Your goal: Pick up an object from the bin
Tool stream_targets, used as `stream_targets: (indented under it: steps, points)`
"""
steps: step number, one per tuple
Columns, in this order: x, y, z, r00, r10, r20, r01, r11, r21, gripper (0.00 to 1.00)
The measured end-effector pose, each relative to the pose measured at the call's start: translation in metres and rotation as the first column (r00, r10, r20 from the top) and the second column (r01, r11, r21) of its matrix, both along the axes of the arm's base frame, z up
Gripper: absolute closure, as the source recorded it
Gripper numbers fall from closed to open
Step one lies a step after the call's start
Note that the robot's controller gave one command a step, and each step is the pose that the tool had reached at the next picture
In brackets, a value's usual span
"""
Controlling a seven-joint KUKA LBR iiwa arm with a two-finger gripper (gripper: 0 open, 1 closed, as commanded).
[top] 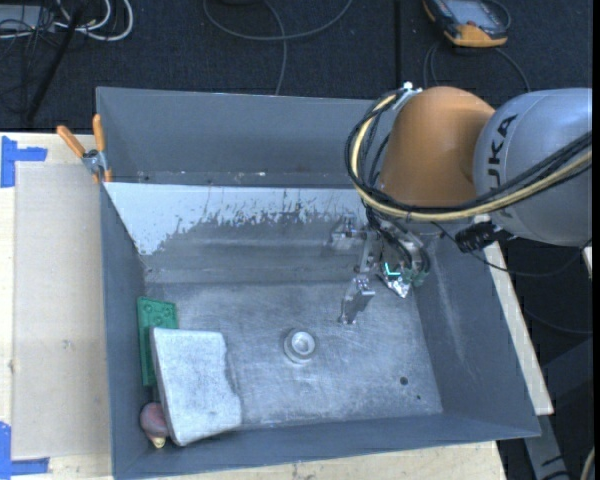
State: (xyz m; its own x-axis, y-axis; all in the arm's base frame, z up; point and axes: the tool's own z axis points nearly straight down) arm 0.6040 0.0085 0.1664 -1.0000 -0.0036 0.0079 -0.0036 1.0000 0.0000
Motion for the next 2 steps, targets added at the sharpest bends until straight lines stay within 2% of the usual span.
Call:
stream_targets:
  steps: [1, 2]
  points:
    - [-0.021, 0.039, -0.094, 0.898, 0.441, 0.009, -0.441, 0.898, 0.0, 0.0]
    - [-0.043, 0.048, -0.067, 0.847, 0.531, 0.006, -0.531, 0.847, 0.002, 0.0]
